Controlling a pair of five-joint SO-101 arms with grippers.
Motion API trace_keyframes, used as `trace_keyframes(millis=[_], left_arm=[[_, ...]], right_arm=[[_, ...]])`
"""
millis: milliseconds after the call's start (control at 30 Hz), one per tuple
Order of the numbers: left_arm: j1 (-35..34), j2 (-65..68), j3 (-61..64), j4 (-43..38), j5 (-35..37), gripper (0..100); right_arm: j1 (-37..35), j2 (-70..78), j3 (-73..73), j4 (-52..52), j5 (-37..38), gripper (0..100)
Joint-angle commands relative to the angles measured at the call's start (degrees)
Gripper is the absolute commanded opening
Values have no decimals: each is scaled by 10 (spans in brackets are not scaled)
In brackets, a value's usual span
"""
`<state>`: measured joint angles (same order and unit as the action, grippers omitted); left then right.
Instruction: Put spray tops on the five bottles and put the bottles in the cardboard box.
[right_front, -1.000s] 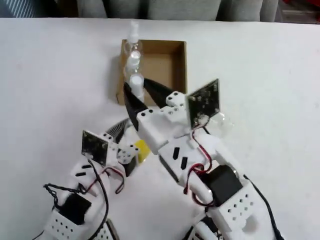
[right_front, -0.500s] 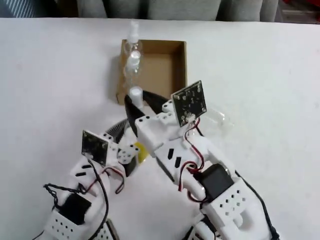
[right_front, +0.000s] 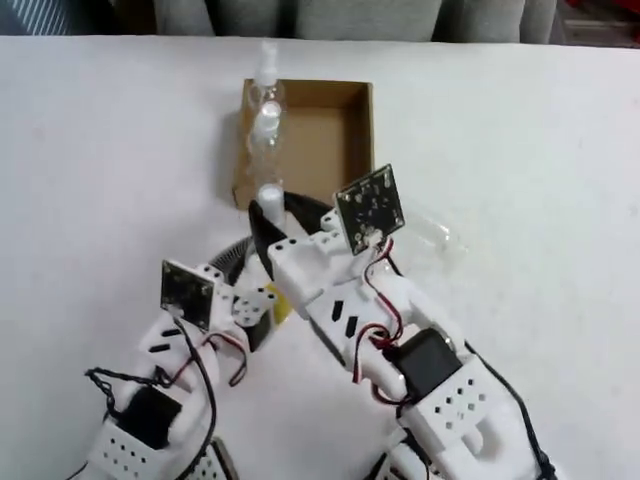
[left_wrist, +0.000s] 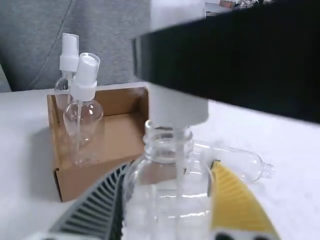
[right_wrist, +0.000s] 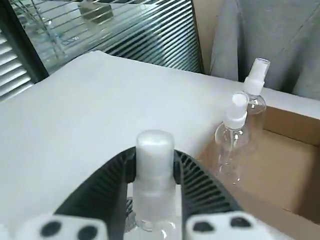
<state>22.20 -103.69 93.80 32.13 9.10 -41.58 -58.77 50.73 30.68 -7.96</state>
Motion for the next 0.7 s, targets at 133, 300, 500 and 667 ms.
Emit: trace_keyframes(millis=[133, 300, 500, 667], left_arm=[[-11, -7, -5, -23, -8, 22], [-11, -7, -5, -23, -8, 22], [-11, -7, -5, -23, -8, 22], [-11, -7, -5, -23, -8, 22]], right_arm=[[-48, -4, -4, 0, 1, 15], [-38, -4, 7, -2, 1, 15], [-15, 0, 11, -2, 2, 15], [-15, 0, 11, -1, 2, 15]])
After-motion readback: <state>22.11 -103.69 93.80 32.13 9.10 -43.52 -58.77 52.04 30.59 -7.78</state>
